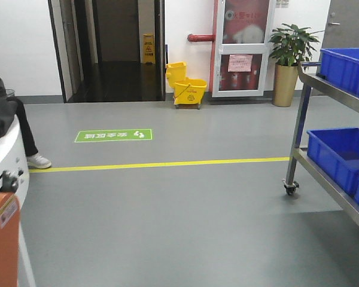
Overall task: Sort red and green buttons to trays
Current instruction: 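Drive the base, holding both switches, to the counter with trays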
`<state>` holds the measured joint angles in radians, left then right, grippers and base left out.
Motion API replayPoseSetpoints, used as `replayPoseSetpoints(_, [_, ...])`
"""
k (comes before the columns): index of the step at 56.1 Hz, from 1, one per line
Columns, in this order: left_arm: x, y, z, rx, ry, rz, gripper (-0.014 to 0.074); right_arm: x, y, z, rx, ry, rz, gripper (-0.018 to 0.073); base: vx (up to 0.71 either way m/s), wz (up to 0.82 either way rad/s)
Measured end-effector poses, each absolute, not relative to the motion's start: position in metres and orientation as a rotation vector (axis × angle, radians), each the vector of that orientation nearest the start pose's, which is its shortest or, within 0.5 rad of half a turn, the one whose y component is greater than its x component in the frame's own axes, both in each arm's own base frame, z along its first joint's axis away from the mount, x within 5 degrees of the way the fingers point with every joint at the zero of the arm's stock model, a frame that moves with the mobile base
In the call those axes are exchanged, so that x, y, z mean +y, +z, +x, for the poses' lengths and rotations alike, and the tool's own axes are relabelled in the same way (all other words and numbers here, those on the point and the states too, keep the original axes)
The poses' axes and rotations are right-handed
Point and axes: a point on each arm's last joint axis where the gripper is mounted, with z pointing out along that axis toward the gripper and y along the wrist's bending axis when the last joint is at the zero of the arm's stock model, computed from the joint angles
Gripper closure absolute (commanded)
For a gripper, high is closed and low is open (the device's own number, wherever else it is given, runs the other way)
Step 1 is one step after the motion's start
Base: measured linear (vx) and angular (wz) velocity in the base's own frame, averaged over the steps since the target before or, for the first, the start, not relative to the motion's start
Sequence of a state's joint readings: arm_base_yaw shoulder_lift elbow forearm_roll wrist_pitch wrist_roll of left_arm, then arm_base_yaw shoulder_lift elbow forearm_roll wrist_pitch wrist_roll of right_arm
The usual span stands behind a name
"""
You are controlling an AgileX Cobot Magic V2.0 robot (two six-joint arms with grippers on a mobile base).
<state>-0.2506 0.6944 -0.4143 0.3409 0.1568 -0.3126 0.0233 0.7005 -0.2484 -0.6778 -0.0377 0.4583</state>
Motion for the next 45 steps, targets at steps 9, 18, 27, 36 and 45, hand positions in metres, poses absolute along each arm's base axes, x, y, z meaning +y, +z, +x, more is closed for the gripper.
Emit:
replayPoseSetpoints(9, [-0.031,0.2764,0.1403,1.899,-0.103,0.227,0.0597,0.0053,0.2356,0.1369,1.892,-0.11,-0.247,0.0548,0.57,-0.01])
replayPoseSetpoints(18, [-0.031,0.2764,0.1403,1.899,-0.103,0.227,0.0597,0.0053,0.2356,0.1369,1.892,-0.11,-0.247,0.0548,0.57,-0.01])
replayPoseSetpoints(27, [-0.031,0.2764,0.1403,1.899,-0.103,0.227,0.0597,0.0053,0.2356,0.1369,1.892,-0.11,-0.247,0.0548,0.57,-0.02])
replayPoseSetpoints(36, [-0.031,0.2764,0.1403,1.899,-0.103,0.227,0.0597,0.0053,0.2356,0.1369,1.892,-0.11,-0.247,0.0548,0.56,-0.04])
replayPoseSetpoints(45, [-0.031,0.2764,0.1403,1.899,-0.103,0.227,0.0597,0.0053,0.2356,0.1369,1.892,-0.11,-0.247,0.0548,0.55,-0.11])
